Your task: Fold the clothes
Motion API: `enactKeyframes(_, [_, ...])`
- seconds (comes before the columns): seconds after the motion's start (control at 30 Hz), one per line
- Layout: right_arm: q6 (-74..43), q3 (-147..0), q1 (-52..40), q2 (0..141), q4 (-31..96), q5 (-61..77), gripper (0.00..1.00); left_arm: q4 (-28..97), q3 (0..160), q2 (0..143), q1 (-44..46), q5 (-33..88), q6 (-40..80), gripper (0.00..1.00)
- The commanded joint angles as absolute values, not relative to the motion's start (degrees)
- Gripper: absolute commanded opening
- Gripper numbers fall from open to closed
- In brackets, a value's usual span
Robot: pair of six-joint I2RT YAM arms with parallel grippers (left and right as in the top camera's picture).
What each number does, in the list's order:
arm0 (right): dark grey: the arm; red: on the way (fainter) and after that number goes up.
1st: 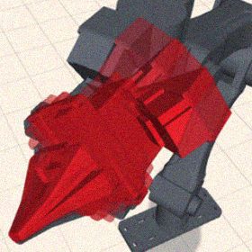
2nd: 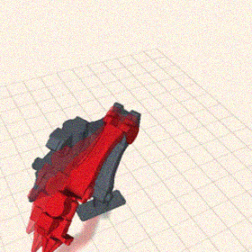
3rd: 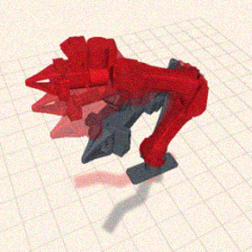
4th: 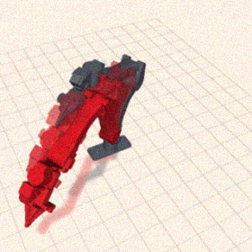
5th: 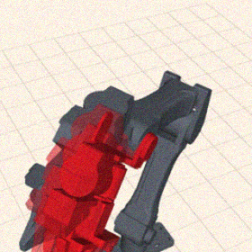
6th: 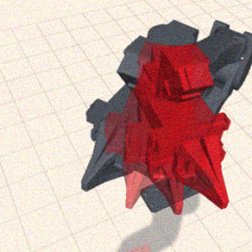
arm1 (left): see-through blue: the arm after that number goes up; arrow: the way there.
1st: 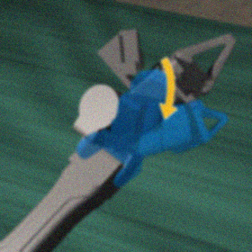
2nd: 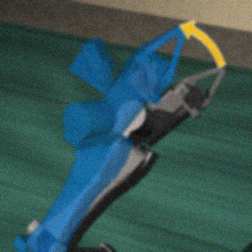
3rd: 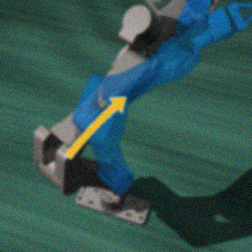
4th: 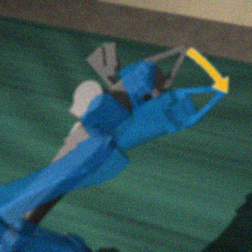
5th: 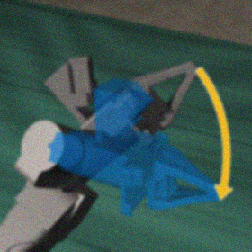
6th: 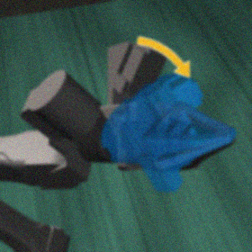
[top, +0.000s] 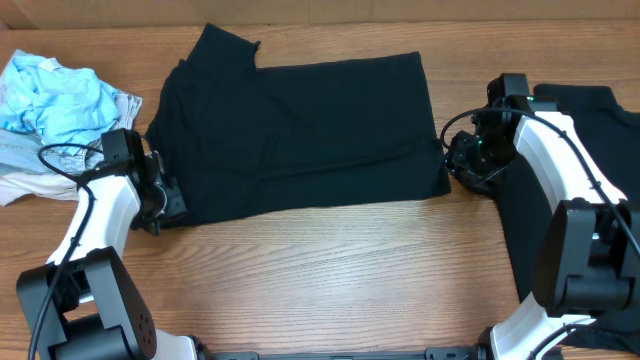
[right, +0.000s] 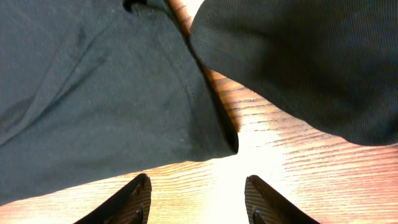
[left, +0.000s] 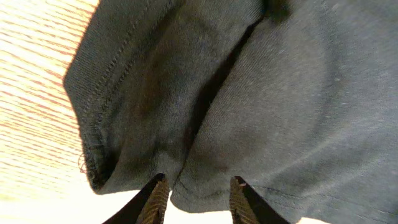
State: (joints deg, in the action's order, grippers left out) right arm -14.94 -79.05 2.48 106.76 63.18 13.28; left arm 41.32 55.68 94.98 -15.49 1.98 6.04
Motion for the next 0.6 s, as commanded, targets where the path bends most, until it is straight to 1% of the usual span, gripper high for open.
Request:
enactKeyframes(0.0, [-14.7,-80.1,2.2,105.5,62.9,13.8,0.52,39.4,54.4,95.4,-15.8,0.8,6.4,0.37])
enactKeyframes(0.1, [-14.7,-80.1,2.2,105.5,63.0,13.8,0.53,38.6,54.4,95.4,-15.8,0.8,6.0,0.36])
enactKeyframes(0.13, [-14.7,-80.1,2.2,105.5,63.0,13.7,0.52,38.3,54.4,95.4,-15.8,1.0,6.0,0.34])
enactKeyframes(0.17, [-14.7,-80.1,2.2,105.5,62.9,13.7,0.53,38.2,54.4,95.4,-15.8,1.3,6.0,0.31])
enactKeyframes(0.27, [-14.7,-80.1,2.2,105.5,62.9,13.7,0.53,38.5,54.4,95.4,-15.7,1.7,6.0,0.16])
enactKeyframes(0.3, [-14.7,-80.1,2.2,105.5,62.9,13.7,0.52,38.8,54.4,95.4,-15.7,2.5,6.0,0.15])
enactKeyframes(0.37, [-14.7,-80.1,2.2,105.5,62.9,13.7,0.53,39.2,54.4,95.4,-15.7,3.0,6.0,0.15])
enactKeyframes(0.4, [-14.7,-80.1,2.2,105.5,62.9,13.7,0.52,39.3,54.4,95.4,-15.7,2.7,5.8,0.24])
enactKeyframes(0.43, [-14.7,-80.1,2.2,105.5,62.9,13.7,0.52,39.4,54.3,95.4,-15.7,2.0,5.5,0.29])
enactKeyframes(0.53, [-14.7,-80.1,2.2,105.5,62.9,13.7,0.52,38.9,53.3,95.4,-15.7,0.6,5.4,0.35])
enactKeyframes(0.57, [-14.7,-80.1,2.2,105.5,62.9,13.7,0.52,38.5,52.8,95.4,-15.8,0.6,5.3,0.35])
